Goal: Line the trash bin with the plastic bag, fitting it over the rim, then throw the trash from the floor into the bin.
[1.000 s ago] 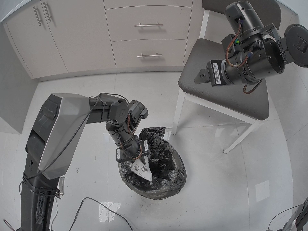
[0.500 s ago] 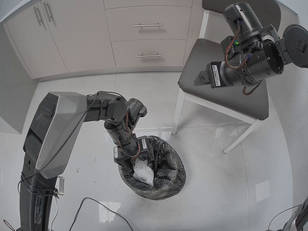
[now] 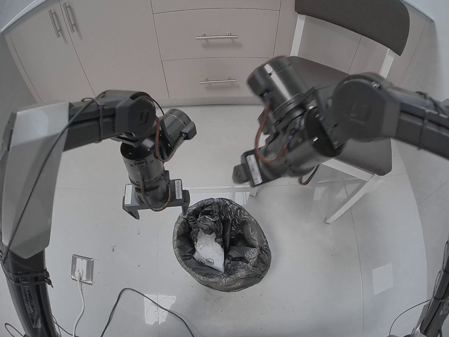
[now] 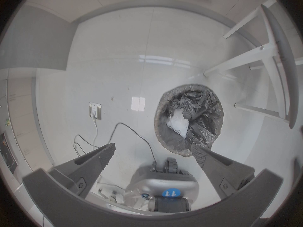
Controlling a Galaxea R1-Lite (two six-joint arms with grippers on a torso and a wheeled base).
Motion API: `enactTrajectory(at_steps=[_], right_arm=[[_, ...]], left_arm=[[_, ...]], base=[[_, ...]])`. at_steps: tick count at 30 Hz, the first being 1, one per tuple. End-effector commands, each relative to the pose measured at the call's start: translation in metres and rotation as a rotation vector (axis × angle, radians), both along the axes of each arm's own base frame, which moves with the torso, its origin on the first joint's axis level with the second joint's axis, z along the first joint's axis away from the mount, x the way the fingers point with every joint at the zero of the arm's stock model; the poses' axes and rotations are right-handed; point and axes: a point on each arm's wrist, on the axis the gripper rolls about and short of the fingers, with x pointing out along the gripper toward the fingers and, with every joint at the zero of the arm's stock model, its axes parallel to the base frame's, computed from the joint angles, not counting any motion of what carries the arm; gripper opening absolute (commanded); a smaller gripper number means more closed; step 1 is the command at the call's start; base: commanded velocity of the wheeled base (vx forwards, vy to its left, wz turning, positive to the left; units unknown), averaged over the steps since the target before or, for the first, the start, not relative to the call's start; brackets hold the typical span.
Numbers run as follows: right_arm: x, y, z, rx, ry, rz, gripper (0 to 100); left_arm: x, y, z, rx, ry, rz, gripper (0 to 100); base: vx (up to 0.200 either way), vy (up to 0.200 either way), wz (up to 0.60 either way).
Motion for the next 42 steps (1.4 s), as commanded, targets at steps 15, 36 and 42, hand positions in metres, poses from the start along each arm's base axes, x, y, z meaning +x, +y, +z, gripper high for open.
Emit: enactTrajectory(at_steps=[15, 36, 42], right_arm=[[0.043, 0.103, -0.185, -0.178, -0.061, 0.151, 0], [0.078, 0.113, -0.237, -0.248, -0.317, 0.211, 0], [0.084, 0.106, -0.255, -0.272, -0.289, 0.201, 0]], left_arm=[[-0.034, 0.038, 0.067, 0.043, -0.139, 0.053, 100], [-0.034, 0.038, 0.063, 0.049, -0.107, 0.081, 100], [-0.033, 0.038, 0.061, 0.050, -0.101, 0.083, 100]], base=[[0.000, 0.000, 0.00], [0.000, 0.000, 0.00], [0.000, 0.000, 0.00]])
